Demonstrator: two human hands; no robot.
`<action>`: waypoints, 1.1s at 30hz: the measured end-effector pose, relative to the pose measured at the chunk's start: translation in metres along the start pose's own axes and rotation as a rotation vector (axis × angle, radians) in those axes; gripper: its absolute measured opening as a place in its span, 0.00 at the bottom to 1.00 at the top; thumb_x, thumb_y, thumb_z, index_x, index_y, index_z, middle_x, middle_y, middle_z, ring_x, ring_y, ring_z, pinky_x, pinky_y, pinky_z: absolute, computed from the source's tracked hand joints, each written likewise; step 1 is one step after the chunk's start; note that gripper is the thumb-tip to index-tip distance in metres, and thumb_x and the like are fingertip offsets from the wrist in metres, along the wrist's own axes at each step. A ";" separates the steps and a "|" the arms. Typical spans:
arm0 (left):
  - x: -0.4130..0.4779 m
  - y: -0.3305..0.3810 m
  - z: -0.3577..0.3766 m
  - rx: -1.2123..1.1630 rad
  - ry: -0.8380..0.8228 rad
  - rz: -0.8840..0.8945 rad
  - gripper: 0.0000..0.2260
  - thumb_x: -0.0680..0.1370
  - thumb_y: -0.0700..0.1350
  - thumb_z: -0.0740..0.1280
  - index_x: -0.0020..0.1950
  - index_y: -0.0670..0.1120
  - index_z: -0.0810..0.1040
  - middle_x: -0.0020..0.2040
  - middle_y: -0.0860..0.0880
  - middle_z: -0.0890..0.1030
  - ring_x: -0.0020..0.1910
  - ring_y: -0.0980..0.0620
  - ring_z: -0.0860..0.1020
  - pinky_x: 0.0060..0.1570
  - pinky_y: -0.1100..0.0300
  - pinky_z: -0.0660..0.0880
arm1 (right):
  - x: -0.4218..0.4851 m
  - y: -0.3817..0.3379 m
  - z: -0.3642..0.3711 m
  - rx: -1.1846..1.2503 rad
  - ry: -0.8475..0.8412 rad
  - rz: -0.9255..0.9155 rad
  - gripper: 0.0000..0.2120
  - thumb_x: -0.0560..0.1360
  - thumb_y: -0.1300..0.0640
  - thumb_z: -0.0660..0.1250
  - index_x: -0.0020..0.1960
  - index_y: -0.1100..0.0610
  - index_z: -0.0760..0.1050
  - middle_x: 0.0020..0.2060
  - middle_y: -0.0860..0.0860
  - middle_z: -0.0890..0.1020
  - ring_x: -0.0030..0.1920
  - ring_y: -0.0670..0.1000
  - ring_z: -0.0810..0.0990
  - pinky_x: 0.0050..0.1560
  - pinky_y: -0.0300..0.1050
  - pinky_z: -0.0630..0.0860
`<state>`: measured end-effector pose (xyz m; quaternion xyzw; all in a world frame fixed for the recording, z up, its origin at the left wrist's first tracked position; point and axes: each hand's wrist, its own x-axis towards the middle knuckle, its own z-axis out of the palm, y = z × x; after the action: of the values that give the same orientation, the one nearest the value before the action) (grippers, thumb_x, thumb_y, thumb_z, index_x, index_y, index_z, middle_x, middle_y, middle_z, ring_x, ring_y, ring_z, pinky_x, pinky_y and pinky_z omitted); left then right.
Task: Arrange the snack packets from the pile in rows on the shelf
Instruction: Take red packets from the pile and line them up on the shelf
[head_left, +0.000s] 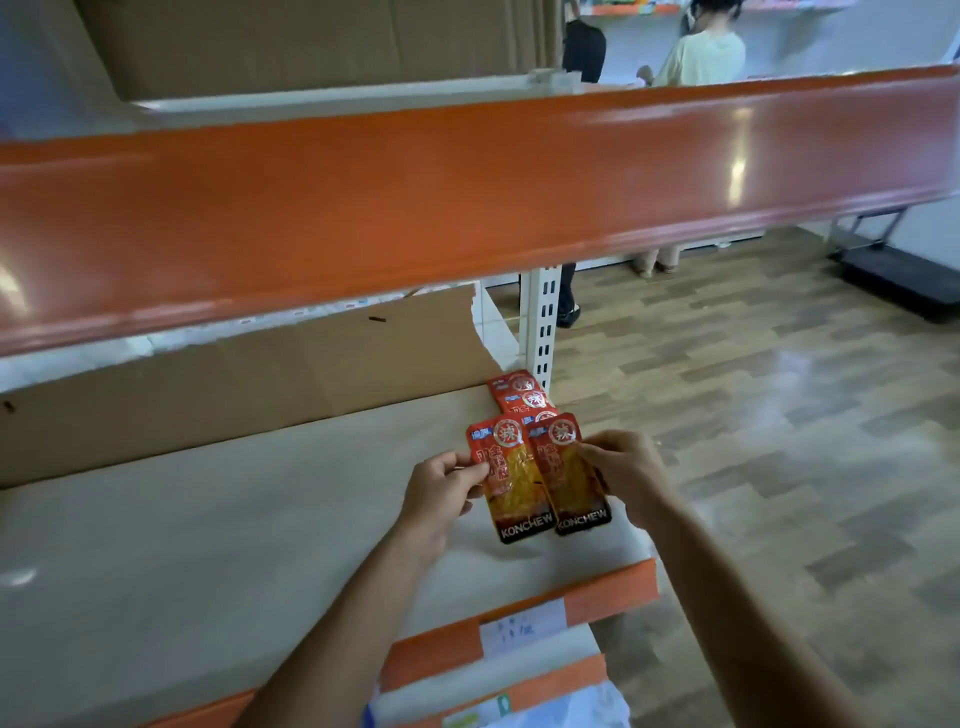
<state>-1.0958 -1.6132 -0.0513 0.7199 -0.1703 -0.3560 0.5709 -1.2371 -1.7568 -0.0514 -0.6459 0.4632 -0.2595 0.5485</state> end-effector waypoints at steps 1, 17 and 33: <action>-0.002 0.000 0.002 -0.007 0.013 -0.004 0.04 0.76 0.39 0.68 0.42 0.46 0.78 0.35 0.50 0.79 0.34 0.55 0.75 0.34 0.62 0.67 | 0.003 0.002 -0.001 0.011 -0.016 0.005 0.09 0.73 0.66 0.69 0.35 0.58 0.80 0.25 0.51 0.77 0.25 0.46 0.72 0.27 0.38 0.69; -0.019 -0.014 0.045 0.253 0.030 0.031 0.04 0.77 0.44 0.70 0.45 0.45 0.82 0.37 0.50 0.82 0.34 0.55 0.78 0.37 0.62 0.72 | 0.015 0.017 -0.015 -0.055 -0.139 -0.003 0.04 0.71 0.58 0.73 0.38 0.56 0.82 0.30 0.51 0.82 0.28 0.47 0.76 0.30 0.41 0.70; -0.021 -0.016 0.059 0.522 0.112 0.137 0.07 0.75 0.51 0.71 0.50 0.50 0.79 0.45 0.52 0.84 0.43 0.55 0.82 0.50 0.53 0.80 | 0.018 0.021 -0.017 -0.081 -0.155 -0.045 0.08 0.74 0.58 0.70 0.36 0.50 0.80 0.35 0.50 0.84 0.38 0.51 0.83 0.42 0.49 0.80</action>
<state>-1.1548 -1.6367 -0.0653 0.8481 -0.2728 -0.2203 0.3972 -1.2499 -1.7803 -0.0697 -0.6959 0.4150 -0.2021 0.5502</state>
